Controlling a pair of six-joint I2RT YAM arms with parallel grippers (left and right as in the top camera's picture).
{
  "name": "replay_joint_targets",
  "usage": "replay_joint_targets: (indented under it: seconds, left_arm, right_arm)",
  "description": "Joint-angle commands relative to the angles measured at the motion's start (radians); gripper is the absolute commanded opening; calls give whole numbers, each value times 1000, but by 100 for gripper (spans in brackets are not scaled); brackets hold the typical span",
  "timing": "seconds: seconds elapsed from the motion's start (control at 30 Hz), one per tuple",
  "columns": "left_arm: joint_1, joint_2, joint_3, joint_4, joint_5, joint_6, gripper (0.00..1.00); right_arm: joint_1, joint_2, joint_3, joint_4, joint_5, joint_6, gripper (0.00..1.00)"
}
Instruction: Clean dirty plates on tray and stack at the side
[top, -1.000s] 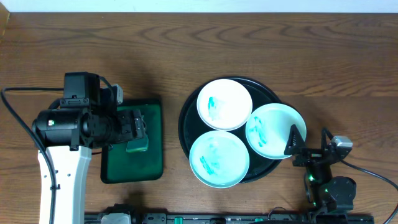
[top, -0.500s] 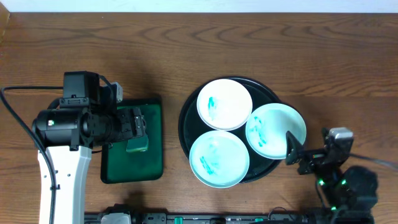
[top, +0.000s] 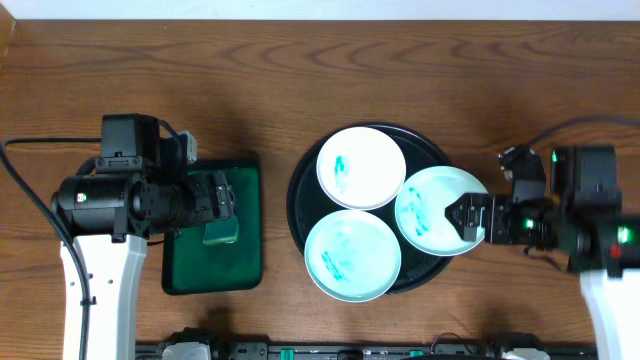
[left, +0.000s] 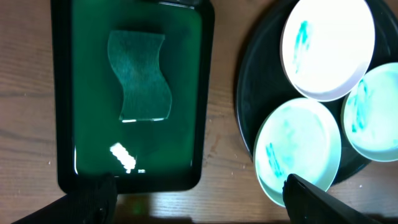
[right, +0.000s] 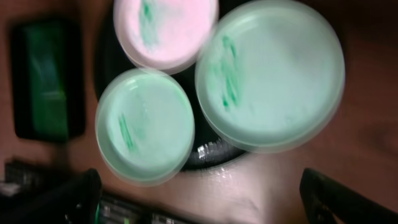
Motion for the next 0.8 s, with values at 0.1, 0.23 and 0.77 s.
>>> replay_joint_targets:
  seconds: [0.1,0.23,0.77]
  left_arm:
    - [-3,4,14,8,-6,17,86]
    - [-3,4,14,9,-6,16,86]
    - [-3,4,14,17,-6,16,86]
  right_arm:
    - [-4,214,184,-171,132,-24,99]
    - [-4,275,182,-221,170,-20,99]
    - [-4,346,182,-203,207,-21,99]
